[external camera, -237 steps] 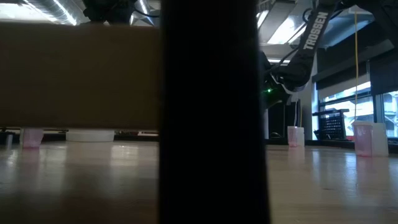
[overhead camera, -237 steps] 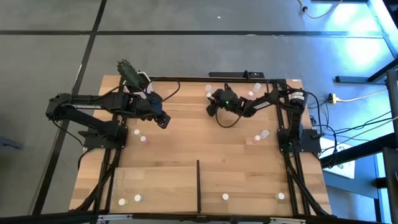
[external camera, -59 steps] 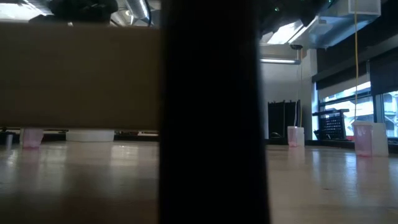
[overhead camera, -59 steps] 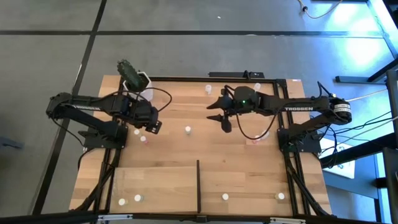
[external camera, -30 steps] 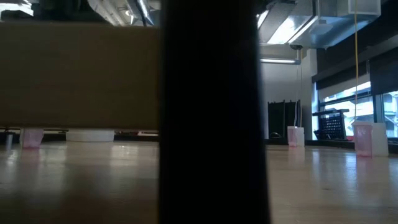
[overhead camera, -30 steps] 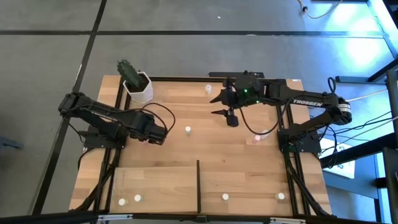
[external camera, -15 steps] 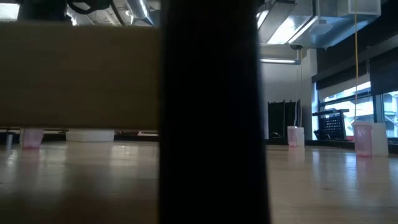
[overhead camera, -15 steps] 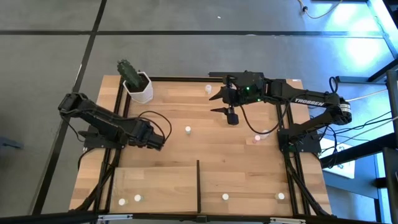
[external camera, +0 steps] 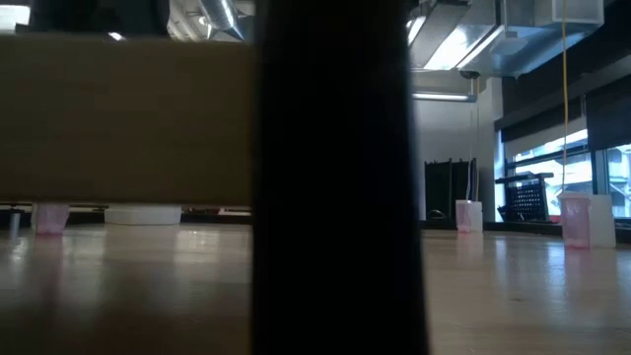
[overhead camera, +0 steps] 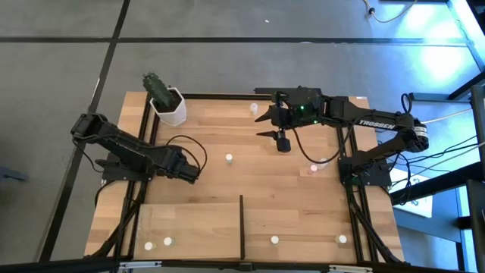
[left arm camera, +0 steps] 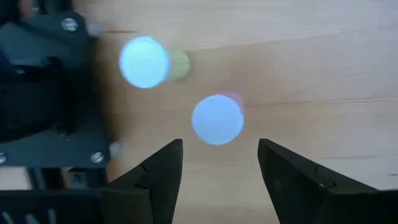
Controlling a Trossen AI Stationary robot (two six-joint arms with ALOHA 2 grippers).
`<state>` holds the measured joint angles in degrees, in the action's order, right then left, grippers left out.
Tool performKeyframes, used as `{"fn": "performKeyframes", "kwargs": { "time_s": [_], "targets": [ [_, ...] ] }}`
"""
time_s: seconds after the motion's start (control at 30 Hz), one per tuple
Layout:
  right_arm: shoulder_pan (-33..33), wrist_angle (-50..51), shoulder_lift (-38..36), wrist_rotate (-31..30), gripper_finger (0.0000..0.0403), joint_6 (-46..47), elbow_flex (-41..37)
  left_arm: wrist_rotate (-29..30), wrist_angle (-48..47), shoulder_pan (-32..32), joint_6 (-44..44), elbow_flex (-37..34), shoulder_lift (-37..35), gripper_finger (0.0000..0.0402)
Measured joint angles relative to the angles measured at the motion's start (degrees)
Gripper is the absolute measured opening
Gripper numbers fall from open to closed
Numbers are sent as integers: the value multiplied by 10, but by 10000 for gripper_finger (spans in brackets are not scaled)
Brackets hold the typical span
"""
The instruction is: Pick and place medicine bottles onto shelf by color
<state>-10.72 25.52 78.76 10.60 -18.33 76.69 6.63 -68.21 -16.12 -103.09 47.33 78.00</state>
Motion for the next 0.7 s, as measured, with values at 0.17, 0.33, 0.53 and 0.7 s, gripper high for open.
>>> {"fn": "performKeyframes", "kwargs": {
  "time_s": [0.17, 0.33, 0.53, 0.7],
  "targets": [
    [0, 0, 0, -11, 214, 0, 0, 19, 26, 0, 1, -12, 0, 202],
    [0, 0, 0, -11, 214, 0, 0, 20, 23, 0, 1, -26, 0, 202],
    [0, 0, 0, -11, 214, 0, 0, 24, 31, 0, 2, -33, 0, 202],
    [0, 0, 0, -11, 214, 0, 0, 47, 36, 0, 2, -33, 0, 202]
  ]
}}
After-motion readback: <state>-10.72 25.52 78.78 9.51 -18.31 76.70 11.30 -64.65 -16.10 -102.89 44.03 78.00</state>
